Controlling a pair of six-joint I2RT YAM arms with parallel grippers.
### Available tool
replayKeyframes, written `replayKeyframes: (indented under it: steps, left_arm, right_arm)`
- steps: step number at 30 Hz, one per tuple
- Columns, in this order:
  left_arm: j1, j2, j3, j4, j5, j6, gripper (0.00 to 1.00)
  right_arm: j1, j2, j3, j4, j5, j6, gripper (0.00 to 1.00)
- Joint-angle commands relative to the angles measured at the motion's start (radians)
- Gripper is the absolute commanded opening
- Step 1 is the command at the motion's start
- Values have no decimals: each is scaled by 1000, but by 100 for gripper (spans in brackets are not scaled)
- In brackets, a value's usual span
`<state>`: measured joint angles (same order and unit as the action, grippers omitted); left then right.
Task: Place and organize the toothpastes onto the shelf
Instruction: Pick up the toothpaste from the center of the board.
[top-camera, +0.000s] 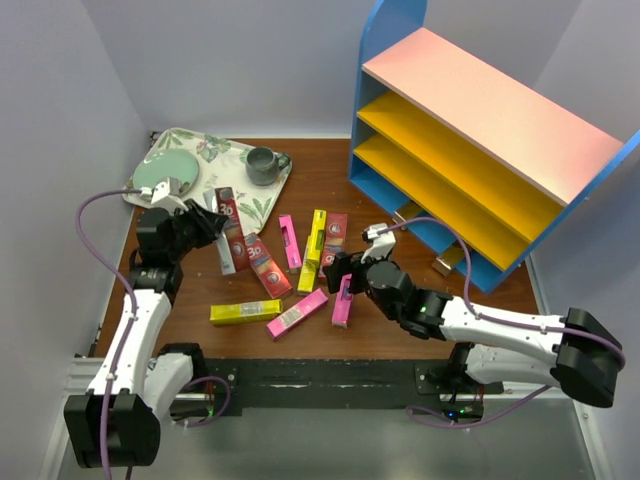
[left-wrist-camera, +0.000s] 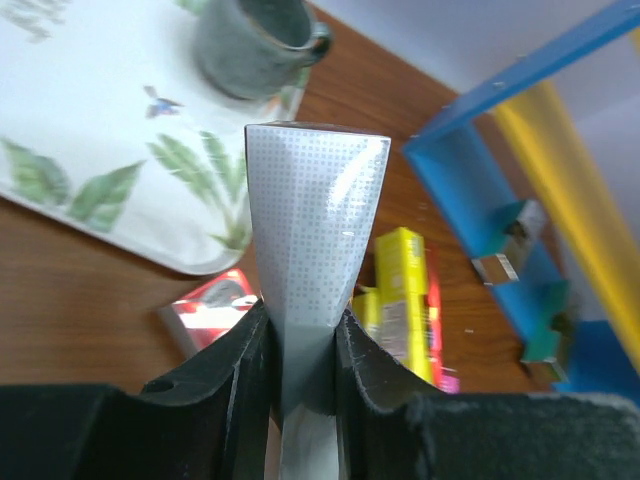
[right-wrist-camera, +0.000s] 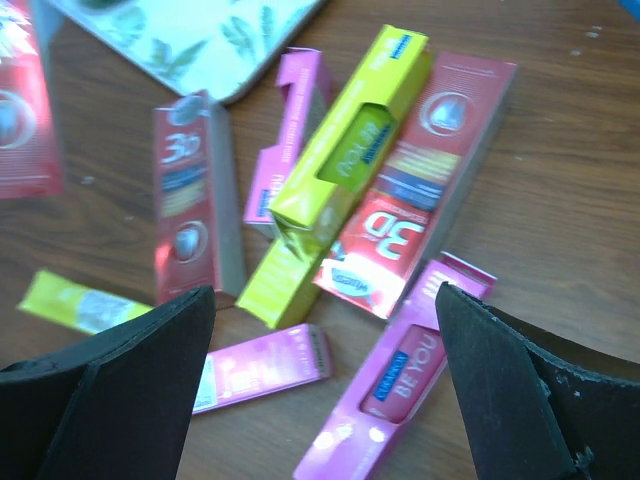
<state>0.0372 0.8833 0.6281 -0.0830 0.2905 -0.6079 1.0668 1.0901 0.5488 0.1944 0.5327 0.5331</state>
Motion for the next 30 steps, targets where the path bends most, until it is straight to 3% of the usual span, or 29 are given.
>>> replayKeyframes:
  steps: [1, 3, 8, 11, 20, 30]
  left_arm:
    - [-10, -49, -71, 285, 190, -223, 20]
    - [-28, -58, -108, 359, 181, -292, 20]
    - [-221, -58, -142, 453, 76, -386, 21]
    - [-273, -34, -153, 511, 35, -461, 22]
    - [-378, 3, -176, 608, -62, -539, 22]
    - [-434, 26, -177, 654, -108, -572, 23]
  right_arm:
    - [5, -35, -13, 121, -106, 10, 96]
    - [10, -23, -4, 141, -131, 27, 96]
    - [59, 28, 36, 191, -146, 31, 96]
    - [105, 62, 60, 232, -122, 12, 96]
    - [238, 114, 112, 296, 28, -67, 96]
    - [272, 243, 189, 327, 186, -117, 96]
